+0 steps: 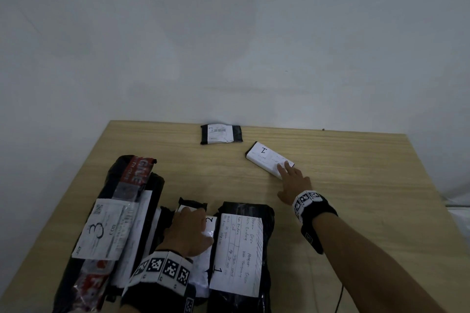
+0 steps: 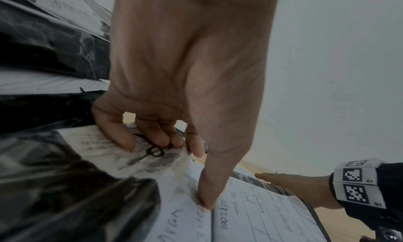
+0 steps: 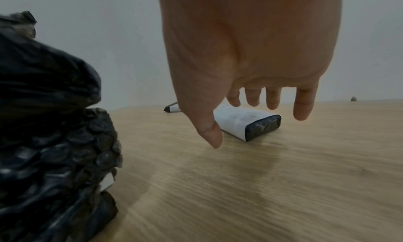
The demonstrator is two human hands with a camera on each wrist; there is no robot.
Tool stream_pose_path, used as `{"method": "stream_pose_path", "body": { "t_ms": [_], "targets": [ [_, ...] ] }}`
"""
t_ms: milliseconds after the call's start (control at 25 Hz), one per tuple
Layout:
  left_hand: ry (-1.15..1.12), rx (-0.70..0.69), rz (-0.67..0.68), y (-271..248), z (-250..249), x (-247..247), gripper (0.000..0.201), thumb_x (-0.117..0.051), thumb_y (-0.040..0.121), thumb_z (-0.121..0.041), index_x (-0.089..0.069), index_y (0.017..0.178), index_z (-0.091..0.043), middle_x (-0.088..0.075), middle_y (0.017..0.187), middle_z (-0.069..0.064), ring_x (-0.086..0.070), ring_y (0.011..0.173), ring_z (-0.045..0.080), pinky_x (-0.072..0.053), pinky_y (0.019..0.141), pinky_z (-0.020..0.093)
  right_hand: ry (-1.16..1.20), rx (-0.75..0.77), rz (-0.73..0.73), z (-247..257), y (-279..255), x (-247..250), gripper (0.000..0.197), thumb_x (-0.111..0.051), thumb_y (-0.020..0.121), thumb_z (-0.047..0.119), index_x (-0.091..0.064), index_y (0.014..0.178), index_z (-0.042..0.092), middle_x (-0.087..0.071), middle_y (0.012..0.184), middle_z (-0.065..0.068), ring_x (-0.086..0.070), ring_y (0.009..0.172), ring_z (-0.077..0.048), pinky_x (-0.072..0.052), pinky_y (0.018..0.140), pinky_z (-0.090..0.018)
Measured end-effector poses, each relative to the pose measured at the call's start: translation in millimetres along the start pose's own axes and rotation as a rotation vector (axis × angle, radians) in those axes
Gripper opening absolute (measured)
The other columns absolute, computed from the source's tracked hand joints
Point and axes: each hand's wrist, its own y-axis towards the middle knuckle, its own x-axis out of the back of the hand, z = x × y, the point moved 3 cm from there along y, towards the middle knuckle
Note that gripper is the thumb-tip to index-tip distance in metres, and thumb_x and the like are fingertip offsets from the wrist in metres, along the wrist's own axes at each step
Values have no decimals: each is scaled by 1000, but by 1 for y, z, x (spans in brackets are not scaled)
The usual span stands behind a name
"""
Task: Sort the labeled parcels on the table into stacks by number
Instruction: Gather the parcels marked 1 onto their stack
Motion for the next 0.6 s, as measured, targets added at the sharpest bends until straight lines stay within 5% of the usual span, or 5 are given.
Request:
{"method": "stream_pose_path", "body": {
  "t_ms": [160,360,600],
  "targets": [
    [-28,-18,-58,-4,8,5,37,-71,69,-30,-35,64,-26,-44,82,-3,-43,69,11,-37,58,23,-85,-7,-59,16,5,-1,88,-54,90,44,2,156,22,-23,158,-7,-31,140,-30,-28,110,-52],
    [-45,-12,-77,0,20,7,39,-71,65,-30,-33,62,-26,-44,75,-5,-40,64,9,-35,56,24,-156,-100,-170,20,15,5,70,-55,84,59,-37,139,20,-45,133,-15,-44,123,-32,-37,100,-47],
    [-66,43,-48,10,42,17,40,-74,67,-33,-35,63,-26,-45,78,-5,-42,67,10,-39,60,25,3,-95,-67,39,36,-6,91,-74,70,53,-28,139,14,-49,131,-9,-53,119,-28,-41,97,-43]
  ]
}}
